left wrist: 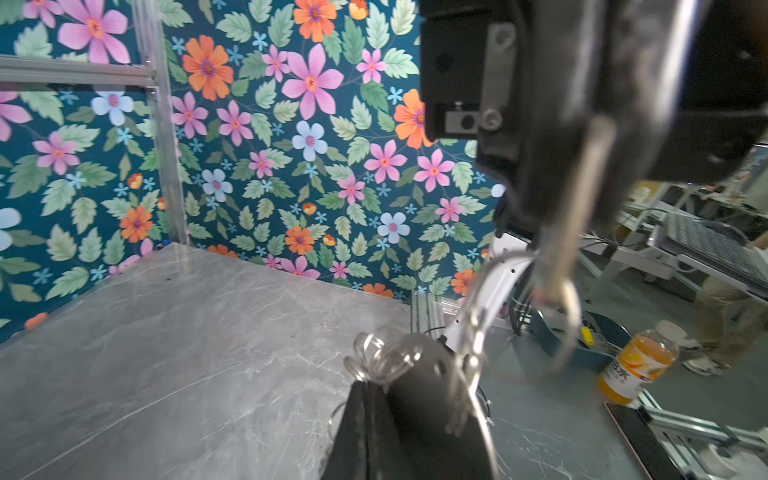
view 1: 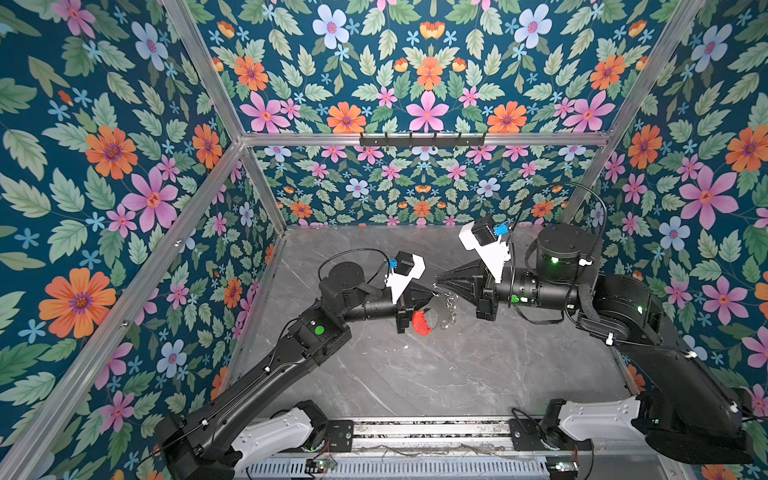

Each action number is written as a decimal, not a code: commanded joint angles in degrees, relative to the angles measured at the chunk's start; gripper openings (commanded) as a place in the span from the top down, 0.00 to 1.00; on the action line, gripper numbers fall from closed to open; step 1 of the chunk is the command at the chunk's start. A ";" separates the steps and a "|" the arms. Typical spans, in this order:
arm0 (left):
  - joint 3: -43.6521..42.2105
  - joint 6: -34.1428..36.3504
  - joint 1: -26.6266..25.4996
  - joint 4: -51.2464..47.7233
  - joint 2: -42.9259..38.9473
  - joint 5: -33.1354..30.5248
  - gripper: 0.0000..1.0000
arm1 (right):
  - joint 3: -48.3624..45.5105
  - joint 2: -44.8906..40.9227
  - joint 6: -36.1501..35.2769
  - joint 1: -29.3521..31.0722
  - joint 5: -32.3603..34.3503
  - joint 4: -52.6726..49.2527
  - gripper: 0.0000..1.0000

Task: Remove the keys from the keyring

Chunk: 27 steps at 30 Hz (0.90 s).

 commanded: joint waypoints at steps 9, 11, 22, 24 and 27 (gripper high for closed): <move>4.25 1.55 0.12 -12.94 -1.04 -19.98 0.62 | -2.57 -1.04 1.86 0.06 4.18 5.20 1.00; 4.68 1.51 0.17 -14.14 -1.36 -24.15 0.59 | -2.86 -1.20 2.40 0.08 4.56 5.81 1.00; 4.31 0.82 0.10 -13.35 -4.55 -38.34 0.53 | -3.74 -0.33 7.54 0.62 11.44 6.42 1.00; 3.63 0.62 0.04 -11.98 -5.64 -39.03 0.52 | -3.25 0.57 9.49 0.72 13.15 5.81 1.00; 2.80 0.52 0.08 -10.17 -6.68 -38.54 0.50 | -2.98 1.85 12.47 0.97 16.20 4.89 1.00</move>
